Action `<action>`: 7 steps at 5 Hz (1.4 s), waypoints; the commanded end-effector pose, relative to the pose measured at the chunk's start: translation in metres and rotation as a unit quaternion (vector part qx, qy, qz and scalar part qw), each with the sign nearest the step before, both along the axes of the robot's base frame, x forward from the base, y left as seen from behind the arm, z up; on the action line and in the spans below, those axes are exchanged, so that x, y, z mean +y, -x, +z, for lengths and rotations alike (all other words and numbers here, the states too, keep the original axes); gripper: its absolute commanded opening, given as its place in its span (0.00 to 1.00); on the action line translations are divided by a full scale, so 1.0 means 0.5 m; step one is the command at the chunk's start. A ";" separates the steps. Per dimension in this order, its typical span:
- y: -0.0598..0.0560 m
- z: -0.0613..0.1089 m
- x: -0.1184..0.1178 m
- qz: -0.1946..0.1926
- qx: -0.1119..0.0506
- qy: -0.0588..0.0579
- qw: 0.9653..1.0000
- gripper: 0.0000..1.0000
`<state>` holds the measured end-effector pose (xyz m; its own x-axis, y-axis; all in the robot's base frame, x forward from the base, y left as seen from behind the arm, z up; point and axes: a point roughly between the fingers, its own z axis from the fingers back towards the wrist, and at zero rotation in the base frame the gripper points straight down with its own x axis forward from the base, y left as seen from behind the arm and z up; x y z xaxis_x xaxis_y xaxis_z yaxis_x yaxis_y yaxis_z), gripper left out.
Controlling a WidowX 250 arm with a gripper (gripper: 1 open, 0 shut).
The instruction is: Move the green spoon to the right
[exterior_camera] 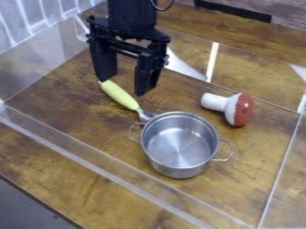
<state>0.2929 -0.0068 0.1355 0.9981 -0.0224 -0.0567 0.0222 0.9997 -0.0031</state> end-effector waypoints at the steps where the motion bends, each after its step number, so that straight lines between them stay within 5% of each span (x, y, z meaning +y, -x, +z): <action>1: 0.018 -0.035 0.002 0.040 0.015 0.000 0.999 1.00; 2: 0.024 -0.052 0.043 0.136 -0.005 -0.007 0.991 1.00; 3: 0.020 -0.051 0.108 0.160 -0.039 -0.008 0.986 1.00; 4: 0.007 -0.060 0.153 0.207 -0.066 0.010 0.976 1.00; 6: -0.021 -0.100 0.191 0.348 -0.098 0.034 0.932 1.00; 7: -0.031 -0.123 0.198 0.417 -0.107 0.044 0.902 1.00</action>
